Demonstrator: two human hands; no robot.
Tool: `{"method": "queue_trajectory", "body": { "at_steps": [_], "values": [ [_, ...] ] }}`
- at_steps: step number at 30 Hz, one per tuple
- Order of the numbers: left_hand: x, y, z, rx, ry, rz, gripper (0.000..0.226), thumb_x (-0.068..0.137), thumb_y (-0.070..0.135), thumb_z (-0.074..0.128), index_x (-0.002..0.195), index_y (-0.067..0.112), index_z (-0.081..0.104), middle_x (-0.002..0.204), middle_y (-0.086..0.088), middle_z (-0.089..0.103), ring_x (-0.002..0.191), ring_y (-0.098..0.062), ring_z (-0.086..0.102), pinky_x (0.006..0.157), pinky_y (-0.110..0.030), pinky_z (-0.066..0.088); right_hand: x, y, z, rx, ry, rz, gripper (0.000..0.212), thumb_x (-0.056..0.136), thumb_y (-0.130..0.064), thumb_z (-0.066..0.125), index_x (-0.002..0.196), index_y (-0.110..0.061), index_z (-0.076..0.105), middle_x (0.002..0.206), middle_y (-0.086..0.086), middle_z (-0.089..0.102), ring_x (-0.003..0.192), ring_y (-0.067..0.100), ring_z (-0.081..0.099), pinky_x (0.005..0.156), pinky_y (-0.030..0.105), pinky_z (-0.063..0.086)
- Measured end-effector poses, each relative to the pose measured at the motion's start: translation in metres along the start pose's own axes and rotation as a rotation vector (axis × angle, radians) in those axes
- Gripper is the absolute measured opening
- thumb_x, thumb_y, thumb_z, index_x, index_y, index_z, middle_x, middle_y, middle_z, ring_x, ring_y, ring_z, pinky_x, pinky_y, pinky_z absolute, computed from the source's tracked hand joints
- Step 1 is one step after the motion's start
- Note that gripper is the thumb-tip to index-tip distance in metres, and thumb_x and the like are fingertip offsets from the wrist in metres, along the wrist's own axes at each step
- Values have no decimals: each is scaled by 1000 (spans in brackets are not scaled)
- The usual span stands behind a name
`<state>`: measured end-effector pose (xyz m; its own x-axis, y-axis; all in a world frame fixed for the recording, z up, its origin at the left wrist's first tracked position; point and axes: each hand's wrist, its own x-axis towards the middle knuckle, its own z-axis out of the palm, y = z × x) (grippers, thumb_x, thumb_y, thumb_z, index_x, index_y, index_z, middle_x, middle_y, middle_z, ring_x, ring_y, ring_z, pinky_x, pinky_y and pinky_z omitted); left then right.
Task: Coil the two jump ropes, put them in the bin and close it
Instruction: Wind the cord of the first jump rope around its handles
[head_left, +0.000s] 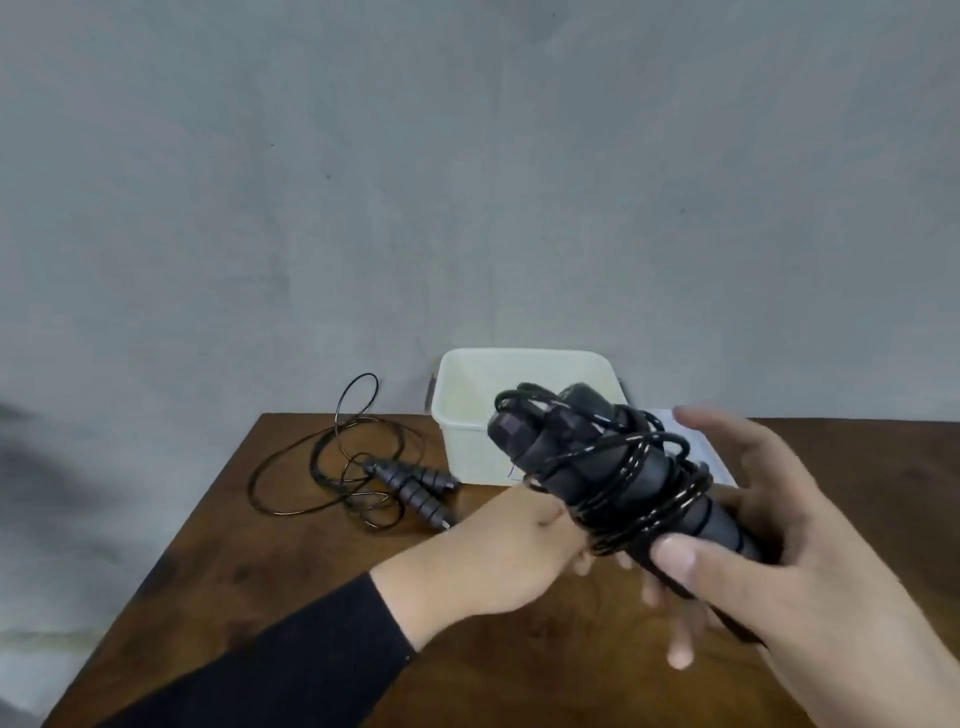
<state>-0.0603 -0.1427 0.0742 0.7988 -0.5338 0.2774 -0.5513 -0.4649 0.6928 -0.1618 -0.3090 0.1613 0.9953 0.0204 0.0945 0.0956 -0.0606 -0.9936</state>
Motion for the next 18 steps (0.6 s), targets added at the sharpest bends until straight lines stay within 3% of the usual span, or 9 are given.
{"method": "queue_trajectory", "body": {
  "at_steps": [2,3,6,8,11,13,15,17,18],
  "values": [
    [-12,26,-9,-41,-188,41,36,105,33,37,79,32,62,61,12,57,57,1,52,55,-18,42,3,-8,-6,43,108,38,65,59,-15,93,114,-29,62,71,22,71,50,33,63,44,43,57],
    [-20,37,-17,20,-232,85,29,104,41,35,92,34,61,69,9,60,63,-4,55,61,-24,46,4,-10,-9,45,183,65,55,58,-24,86,108,-30,66,71,21,70,53,32,64,47,44,59],
    [-28,52,-30,435,-333,79,31,104,47,29,111,28,52,85,4,60,74,-17,54,67,-36,46,8,-2,-15,-192,261,141,26,72,-36,79,95,-41,70,81,12,70,57,31,67,52,41,63],
    [-25,61,-48,745,-403,133,35,104,48,25,111,22,48,85,5,47,78,-21,48,63,-33,36,7,5,-17,-368,213,199,22,76,-40,78,94,-49,68,86,2,69,56,28,70,54,29,62],
    [-3,82,-68,940,-482,219,35,101,52,33,105,21,49,73,4,28,82,-18,45,53,-30,27,7,12,-10,-559,-32,252,31,73,-52,76,100,-59,63,96,-18,67,46,7,66,54,21,57],
    [11,85,-86,905,-526,244,39,94,56,49,84,19,48,67,2,31,74,-14,41,49,-23,24,7,10,-3,-614,-287,236,35,73,-50,77,99,-67,60,99,-23,65,55,-9,63,53,10,49],
    [17,75,-102,830,-308,553,58,82,67,57,67,13,45,57,-1,39,57,-18,43,46,-30,26,5,7,1,-579,-518,164,42,70,-47,82,100,-67,61,104,-26,62,83,-14,64,71,2,46],
    [8,58,-102,476,-215,574,61,84,61,58,60,5,50,51,-5,41,49,-20,42,46,-34,33,-2,5,3,-363,-633,88,41,71,-38,87,104,-51,68,107,-16,68,98,1,69,86,6,47],
    [2,50,-91,236,-231,455,59,89,53,56,61,2,52,52,-5,43,49,-17,43,48,-31,35,-5,5,2,-214,-601,75,41,68,-28,90,103,-38,71,102,-3,72,93,17,71,82,14,51]
  ]
}}
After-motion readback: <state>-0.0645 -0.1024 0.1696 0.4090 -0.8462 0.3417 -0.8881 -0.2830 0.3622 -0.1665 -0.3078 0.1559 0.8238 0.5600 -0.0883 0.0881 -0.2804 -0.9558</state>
